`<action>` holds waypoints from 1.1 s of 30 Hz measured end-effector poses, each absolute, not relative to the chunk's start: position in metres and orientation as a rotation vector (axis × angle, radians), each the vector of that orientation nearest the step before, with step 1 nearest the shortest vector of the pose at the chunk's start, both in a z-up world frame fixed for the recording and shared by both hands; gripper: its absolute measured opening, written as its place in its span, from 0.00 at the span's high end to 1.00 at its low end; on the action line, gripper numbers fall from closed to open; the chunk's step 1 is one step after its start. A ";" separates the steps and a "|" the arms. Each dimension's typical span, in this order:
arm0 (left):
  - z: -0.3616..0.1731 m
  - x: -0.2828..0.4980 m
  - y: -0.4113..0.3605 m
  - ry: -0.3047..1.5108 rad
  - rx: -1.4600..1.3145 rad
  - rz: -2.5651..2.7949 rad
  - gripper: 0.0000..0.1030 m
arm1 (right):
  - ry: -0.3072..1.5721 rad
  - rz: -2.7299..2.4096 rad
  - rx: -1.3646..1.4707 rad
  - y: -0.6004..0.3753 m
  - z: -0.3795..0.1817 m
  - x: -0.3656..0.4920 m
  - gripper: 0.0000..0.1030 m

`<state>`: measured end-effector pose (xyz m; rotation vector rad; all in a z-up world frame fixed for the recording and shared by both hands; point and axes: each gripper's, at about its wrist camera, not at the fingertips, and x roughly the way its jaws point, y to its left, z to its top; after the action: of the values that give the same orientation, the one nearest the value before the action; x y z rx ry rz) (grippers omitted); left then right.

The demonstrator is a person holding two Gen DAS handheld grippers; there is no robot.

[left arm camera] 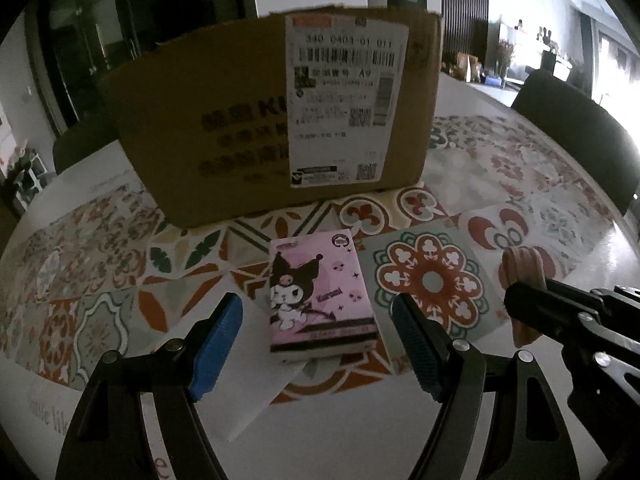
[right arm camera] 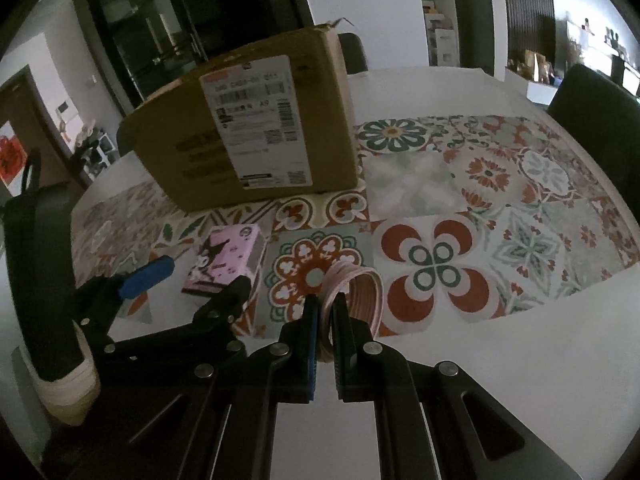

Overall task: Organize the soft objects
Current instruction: 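Grasp the pink Kuromi tissue pack with the left tool while the right holds the hair band, then carry the Kuromi pack and hair band over the cardboard box with both tools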

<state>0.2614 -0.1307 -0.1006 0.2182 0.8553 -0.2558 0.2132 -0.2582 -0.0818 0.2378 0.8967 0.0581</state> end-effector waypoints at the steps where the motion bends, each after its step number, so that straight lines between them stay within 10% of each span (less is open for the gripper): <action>1: -0.102 0.264 -0.132 0.860 0.225 -0.255 0.28 | 0.898 0.058 0.242 -0.259 -0.083 0.215 0.92; 6: -0.112 0.270 -0.135 0.897 0.229 -0.246 0.47 | 0.903 0.063 0.255 -0.262 -0.087 0.221 0.92; 33: 0.017 0.240 -0.086 0.613 0.176 -0.217 0.48 | 0.701 0.177 0.157 -0.228 0.013 0.213 0.92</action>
<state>0.2399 -0.0860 0.0174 0.1756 0.6127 -0.2172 0.2134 -0.2285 0.0128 0.1569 0.7010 0.1767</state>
